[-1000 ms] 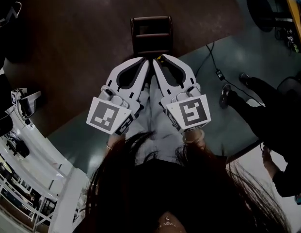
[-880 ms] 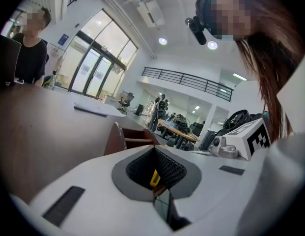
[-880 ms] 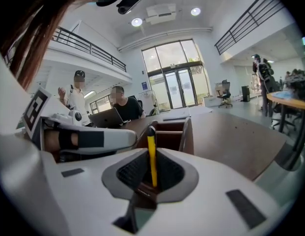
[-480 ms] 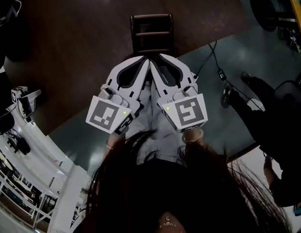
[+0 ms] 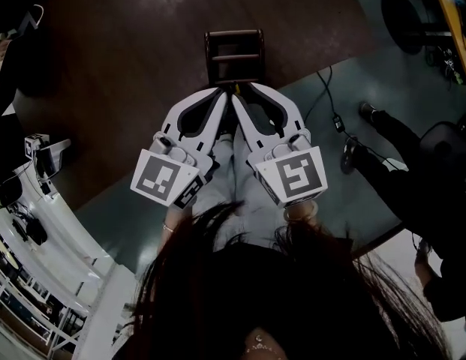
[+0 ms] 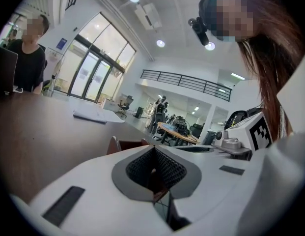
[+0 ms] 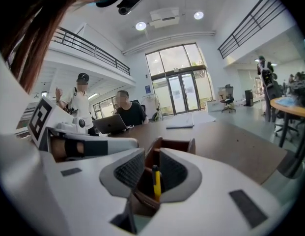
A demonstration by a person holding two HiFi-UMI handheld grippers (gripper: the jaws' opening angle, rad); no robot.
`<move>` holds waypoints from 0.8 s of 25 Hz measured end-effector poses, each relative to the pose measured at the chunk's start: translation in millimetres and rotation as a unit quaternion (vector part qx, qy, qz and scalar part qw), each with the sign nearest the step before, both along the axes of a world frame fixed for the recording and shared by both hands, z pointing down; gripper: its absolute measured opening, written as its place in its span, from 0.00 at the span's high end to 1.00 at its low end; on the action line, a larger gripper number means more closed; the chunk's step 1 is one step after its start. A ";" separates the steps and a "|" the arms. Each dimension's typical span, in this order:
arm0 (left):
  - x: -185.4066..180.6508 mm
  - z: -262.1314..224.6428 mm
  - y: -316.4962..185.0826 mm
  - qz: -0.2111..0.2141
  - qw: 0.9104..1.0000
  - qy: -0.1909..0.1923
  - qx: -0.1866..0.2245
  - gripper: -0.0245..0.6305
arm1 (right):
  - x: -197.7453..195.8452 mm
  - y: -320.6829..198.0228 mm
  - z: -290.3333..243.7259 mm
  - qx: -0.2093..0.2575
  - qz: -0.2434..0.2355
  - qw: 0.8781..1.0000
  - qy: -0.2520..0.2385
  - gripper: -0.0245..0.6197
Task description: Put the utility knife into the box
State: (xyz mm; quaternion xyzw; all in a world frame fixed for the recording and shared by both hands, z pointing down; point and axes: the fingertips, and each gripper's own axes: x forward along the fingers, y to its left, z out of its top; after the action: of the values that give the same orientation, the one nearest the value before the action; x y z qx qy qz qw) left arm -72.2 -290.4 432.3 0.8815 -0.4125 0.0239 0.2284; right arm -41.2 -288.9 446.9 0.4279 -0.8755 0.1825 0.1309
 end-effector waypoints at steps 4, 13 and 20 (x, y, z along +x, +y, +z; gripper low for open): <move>-1.8 -26.6 1.4 0.004 1.000 0.000 0.022 0.96 | 0.2 1.8 -34.7 0.035 -0.005 0.999 -0.023 0.83; -0.4 -109.6 -2.6 0.014 0.994 -0.010 0.104 0.96 | 19.6 -4.3 -124.8 0.128 0.010 0.991 -0.031 0.91; 21.1 -165.1 12.1 0.026 0.989 -0.003 0.147 0.96 | 43.9 6.1 -176.7 0.168 0.016 0.985 -0.040 0.93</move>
State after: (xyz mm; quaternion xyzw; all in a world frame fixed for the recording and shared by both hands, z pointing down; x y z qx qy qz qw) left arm -51.1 -278.3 267.2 0.9157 -0.3895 -0.0285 0.0947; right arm 2.7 -282.8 270.1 0.4505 -0.8911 0.0521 0.0190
